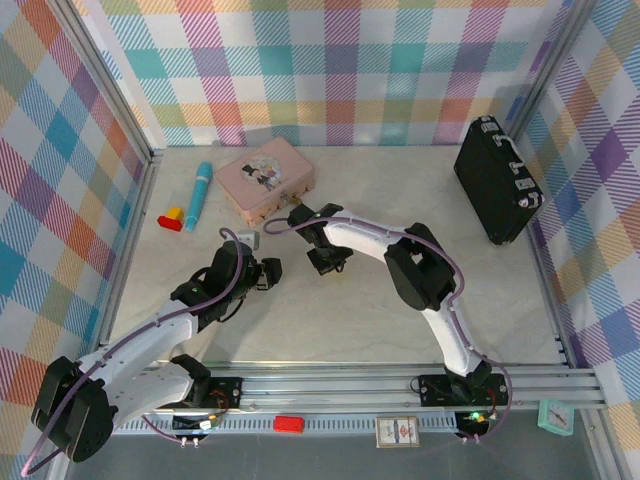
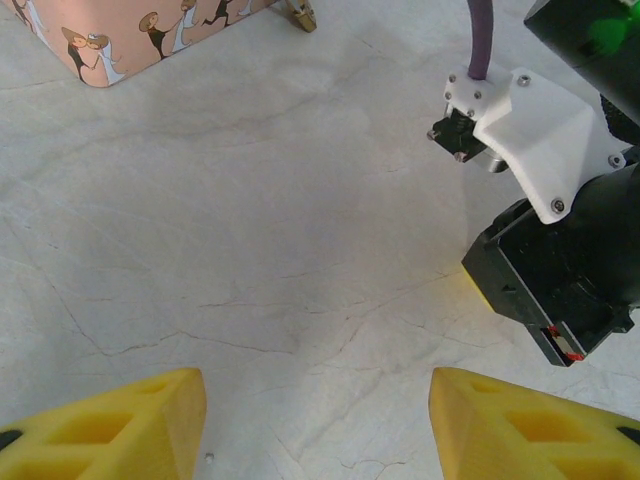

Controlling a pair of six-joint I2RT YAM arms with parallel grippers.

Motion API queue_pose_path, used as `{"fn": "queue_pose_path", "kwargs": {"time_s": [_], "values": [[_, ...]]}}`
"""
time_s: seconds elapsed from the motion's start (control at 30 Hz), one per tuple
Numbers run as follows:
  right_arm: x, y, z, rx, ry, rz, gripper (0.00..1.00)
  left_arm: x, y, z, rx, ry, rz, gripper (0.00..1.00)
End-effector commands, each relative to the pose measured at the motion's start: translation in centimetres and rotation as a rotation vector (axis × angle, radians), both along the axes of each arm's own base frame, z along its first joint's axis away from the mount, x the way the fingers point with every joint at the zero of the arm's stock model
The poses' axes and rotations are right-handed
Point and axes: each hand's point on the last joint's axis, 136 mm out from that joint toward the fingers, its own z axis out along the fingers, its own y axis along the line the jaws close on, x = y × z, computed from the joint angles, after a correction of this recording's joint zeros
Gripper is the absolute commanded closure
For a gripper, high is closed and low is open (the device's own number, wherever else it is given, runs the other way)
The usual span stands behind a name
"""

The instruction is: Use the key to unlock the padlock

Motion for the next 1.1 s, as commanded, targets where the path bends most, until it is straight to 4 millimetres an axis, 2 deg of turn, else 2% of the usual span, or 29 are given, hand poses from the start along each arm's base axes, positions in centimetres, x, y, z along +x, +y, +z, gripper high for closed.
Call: {"fn": "queue_pose_path", "kwargs": {"time_s": [0.0, 0.17, 0.27, 0.43, 0.67, 0.9, 1.07], "values": [[0.4, -0.2, 1.5, 0.028, -0.047, -0.001, 0.93, 0.5, 0.4, 0.2, 0.007, -0.028, 0.015, 0.39], [0.1, 1.3, 4.1, 0.184, -0.086, 0.003, 1.0, 0.5, 0.4, 0.2, 0.01, -0.031, 0.02, 0.39], [-0.3, 2.4, 6.3, 0.31, -0.115, 0.015, 1.0, 0.5, 0.5, 0.3, 0.01, -0.037, 0.024, 0.39], [-1.9, 4.6, 9.7, 0.539, -0.143, 0.147, 1.0, 0.4, 0.3, 0.5, -0.003, -0.043, 0.013, 0.39], [-3.9, 5.1, 13.2, 0.745, -0.211, 0.22, 1.0, -0.3, -0.9, 2.1, -0.089, -0.101, -0.061, 0.37], [-4.5, 5.6, 15.7, 0.968, -0.233, 0.079, 1.0, -1.4, -3.1, 3.4, -0.204, -0.136, -0.177, 0.37], [-5.1, 5.7, 16.2, 1.1, -0.201, -0.033, 1.0, -1.9, -4.3, 4.4, -0.315, -0.141, -0.248, 0.39]]}}
